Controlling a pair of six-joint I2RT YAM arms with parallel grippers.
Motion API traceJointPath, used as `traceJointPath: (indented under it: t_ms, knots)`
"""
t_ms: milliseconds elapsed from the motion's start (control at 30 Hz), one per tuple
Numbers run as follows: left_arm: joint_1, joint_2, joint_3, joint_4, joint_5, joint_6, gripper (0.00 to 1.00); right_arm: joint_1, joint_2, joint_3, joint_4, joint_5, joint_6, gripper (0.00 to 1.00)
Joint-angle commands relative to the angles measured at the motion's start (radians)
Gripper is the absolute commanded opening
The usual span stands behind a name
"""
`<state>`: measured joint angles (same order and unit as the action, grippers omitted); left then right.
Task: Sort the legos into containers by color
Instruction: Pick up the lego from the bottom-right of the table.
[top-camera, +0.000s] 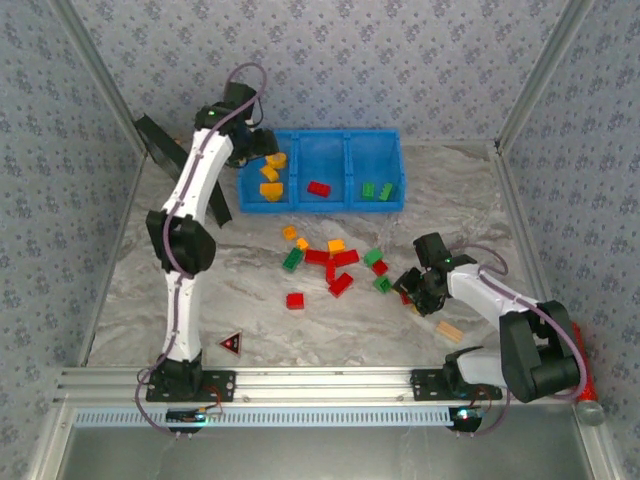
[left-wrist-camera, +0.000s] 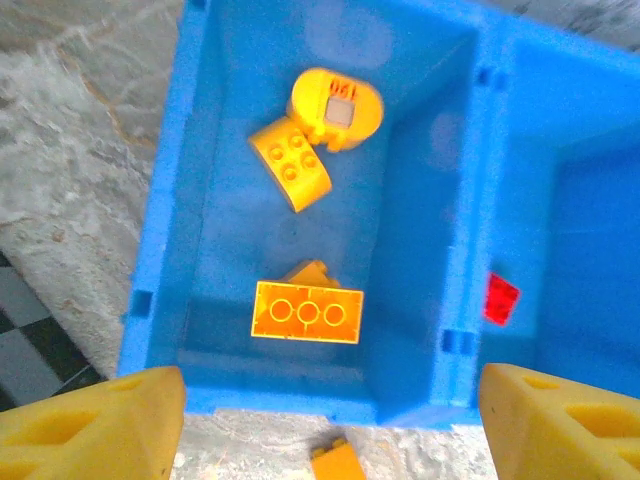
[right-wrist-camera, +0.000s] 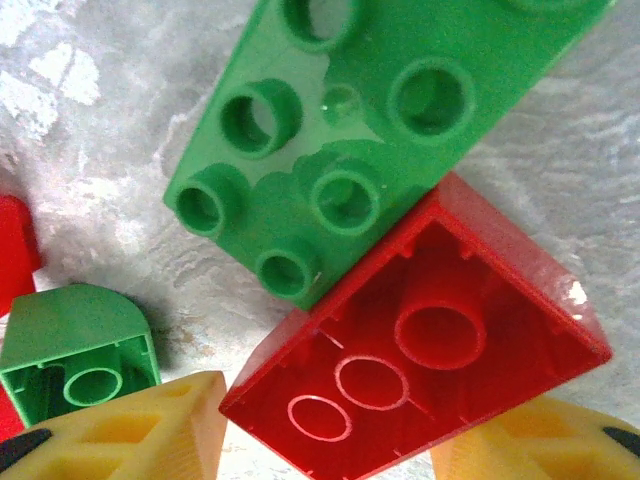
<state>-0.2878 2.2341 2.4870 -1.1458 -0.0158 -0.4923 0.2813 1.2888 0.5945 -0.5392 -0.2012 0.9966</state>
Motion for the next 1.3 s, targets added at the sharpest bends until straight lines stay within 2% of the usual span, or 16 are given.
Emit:
traceJointPath:
  t_ms: [0,200,367,400,467,500,733,933,1267]
  knots:
    - [-0.002,-0.136,-0.058,-0.041,-0.002,0.041,0.77,0.001,0.029,-0.002,0.016,0.021,-0.027,0.53]
    - [0.001,-0.327,-0.331,0.042,-0.037,0.073,0.78,0.004,0.034,0.002,0.012,0.031,-0.042,0.47]
    - [0.015,-0.411,-0.456,0.064,-0.031,0.077,0.79,0.022,0.023,0.029,-0.026,0.042,-0.053,0.38]
    - [0.016,-0.425,-0.476,0.071,-0.025,0.076,0.79,0.028,0.019,0.036,-0.038,0.039,-0.058,0.39]
    - [0.018,-0.447,-0.505,0.084,-0.016,0.078,0.79,0.039,0.009,0.046,-0.07,0.038,-0.066,0.54]
    - [0.019,-0.455,-0.514,0.088,-0.01,0.08,0.79,0.045,0.002,0.049,-0.1,0.045,-0.065,0.59]
    - [0.022,-0.479,-0.532,0.097,0.005,0.098,0.79,0.041,-0.063,0.057,-0.171,0.08,-0.047,0.7]
    - [0.027,-0.463,-0.524,0.096,0.019,0.111,0.79,-0.004,-0.028,0.086,-0.132,0.081,-0.052,0.72]
    - [0.042,-0.44,-0.507,0.09,0.03,0.123,0.8,-0.032,0.129,0.142,-0.074,0.083,-0.081,0.71]
